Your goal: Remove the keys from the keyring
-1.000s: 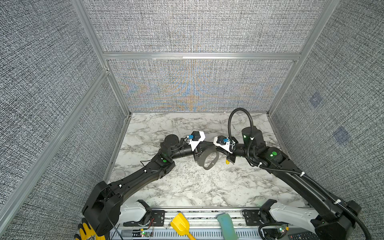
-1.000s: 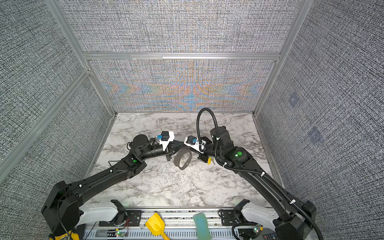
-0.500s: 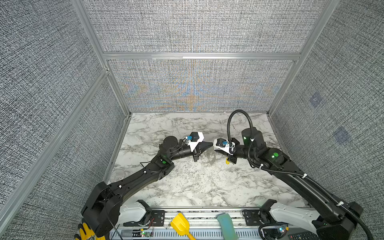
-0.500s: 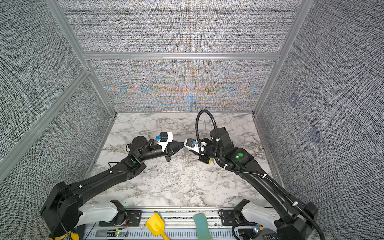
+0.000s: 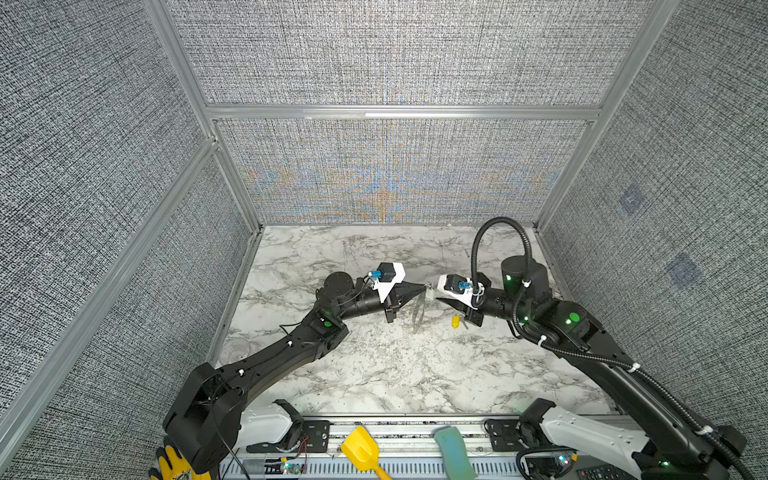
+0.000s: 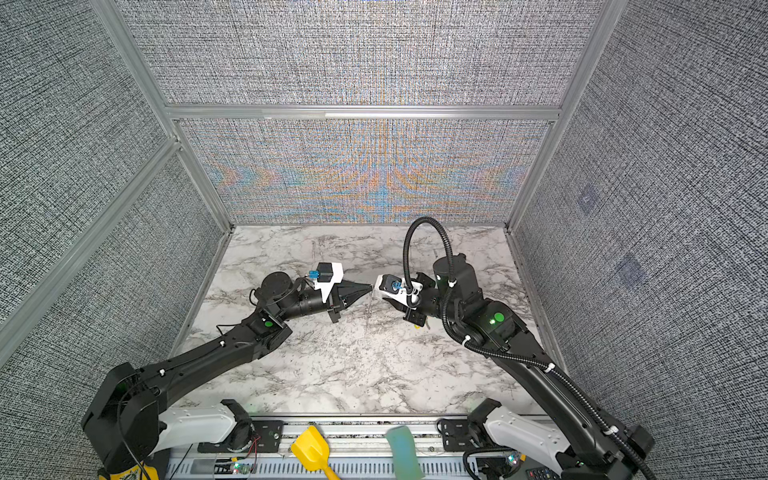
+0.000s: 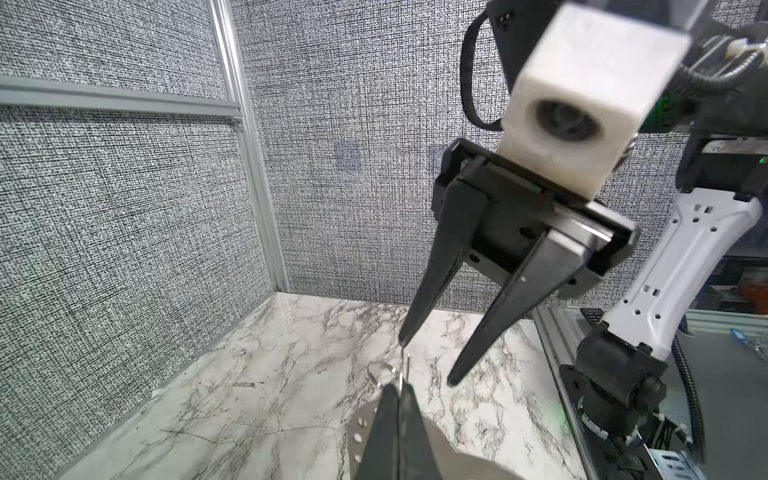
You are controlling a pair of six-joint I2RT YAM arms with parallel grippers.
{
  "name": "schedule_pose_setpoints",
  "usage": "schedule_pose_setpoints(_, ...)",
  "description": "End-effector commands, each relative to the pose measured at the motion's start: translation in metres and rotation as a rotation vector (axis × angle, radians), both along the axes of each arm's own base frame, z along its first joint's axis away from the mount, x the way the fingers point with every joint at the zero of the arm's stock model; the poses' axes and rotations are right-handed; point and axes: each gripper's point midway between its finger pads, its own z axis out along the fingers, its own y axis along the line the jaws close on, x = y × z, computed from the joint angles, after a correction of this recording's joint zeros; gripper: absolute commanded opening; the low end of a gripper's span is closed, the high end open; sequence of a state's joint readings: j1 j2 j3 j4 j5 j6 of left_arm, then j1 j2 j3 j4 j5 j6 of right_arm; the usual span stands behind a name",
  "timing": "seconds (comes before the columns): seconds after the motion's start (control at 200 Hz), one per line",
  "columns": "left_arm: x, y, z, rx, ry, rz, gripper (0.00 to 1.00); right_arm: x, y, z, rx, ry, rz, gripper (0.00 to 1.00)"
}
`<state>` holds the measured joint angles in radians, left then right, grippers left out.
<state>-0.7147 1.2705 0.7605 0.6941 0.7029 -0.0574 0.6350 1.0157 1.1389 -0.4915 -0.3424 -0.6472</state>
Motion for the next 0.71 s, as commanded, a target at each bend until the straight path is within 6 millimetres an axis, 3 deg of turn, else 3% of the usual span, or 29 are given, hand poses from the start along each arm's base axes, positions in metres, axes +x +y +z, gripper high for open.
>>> schedule_pose_setpoints(0.0,-0.003,0.0,0.01,-0.028,-0.029,-0.019,0.0,-0.008,0.01,0.013,0.063,0.012,0.061,0.27)
schedule_pose_setpoints(0.355,-0.006,0.0,0.008,-0.018,-0.034,-0.034,0.0,0.0,0.018,0.011,0.067,0.022,0.068,0.17)
schedule_pose_setpoints(0.7,-0.007,-0.001,0.009,-0.018,-0.038,-0.046,0.0,0.007,0.013,0.009,0.063,0.013,0.029,0.15)
